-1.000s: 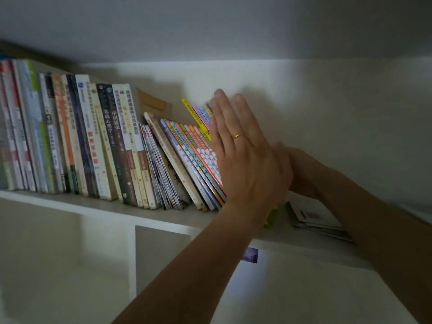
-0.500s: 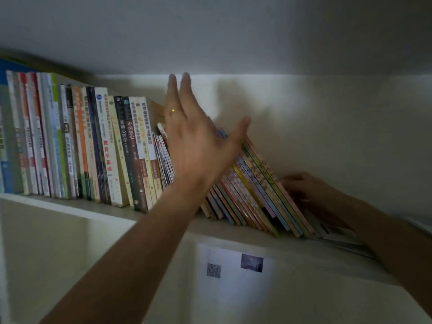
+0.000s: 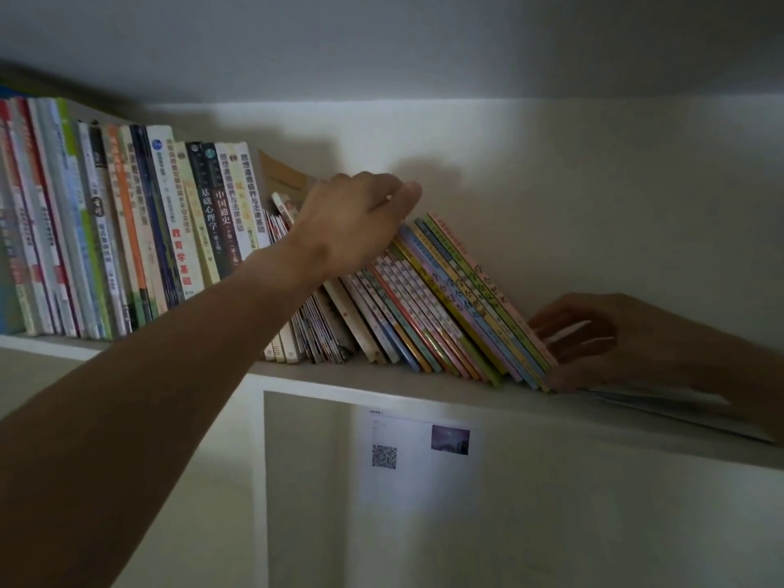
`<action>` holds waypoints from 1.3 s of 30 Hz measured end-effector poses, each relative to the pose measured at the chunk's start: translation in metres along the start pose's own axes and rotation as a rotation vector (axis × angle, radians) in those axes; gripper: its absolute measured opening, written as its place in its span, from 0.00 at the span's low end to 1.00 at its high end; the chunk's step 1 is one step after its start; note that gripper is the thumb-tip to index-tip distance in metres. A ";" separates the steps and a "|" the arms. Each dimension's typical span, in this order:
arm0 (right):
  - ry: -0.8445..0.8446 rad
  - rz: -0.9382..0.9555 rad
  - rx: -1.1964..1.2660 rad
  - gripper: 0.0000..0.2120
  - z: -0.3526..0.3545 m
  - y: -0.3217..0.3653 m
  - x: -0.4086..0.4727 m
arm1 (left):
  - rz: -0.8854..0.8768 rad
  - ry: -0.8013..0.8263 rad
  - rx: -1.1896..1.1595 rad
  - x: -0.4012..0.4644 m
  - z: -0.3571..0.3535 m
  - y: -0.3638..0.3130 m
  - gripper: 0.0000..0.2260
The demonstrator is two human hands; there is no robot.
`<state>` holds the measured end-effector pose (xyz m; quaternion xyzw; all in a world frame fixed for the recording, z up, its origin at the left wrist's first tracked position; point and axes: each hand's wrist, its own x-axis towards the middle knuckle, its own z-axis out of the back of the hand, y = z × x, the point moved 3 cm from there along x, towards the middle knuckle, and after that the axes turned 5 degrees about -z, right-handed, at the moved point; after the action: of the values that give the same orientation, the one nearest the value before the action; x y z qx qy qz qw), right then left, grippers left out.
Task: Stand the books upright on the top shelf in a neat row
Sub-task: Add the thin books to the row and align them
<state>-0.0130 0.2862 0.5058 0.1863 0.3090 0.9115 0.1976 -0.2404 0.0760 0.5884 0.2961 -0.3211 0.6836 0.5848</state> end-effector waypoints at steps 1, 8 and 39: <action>-0.012 0.012 0.004 0.30 -0.002 0.003 0.002 | -0.016 0.023 -0.001 0.001 0.000 0.000 0.24; -0.080 0.019 -0.027 0.33 -0.015 0.018 -0.001 | -0.077 -0.123 0.225 -0.002 -0.024 -0.015 0.24; 0.052 0.121 -0.189 0.04 -0.102 0.078 0.080 | -0.767 0.269 0.717 -0.054 -0.077 -0.003 0.25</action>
<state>-0.1469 0.2171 0.4977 0.1614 0.2150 0.9513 0.1506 -0.2325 0.1034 0.4989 0.4830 0.1410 0.5194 0.6906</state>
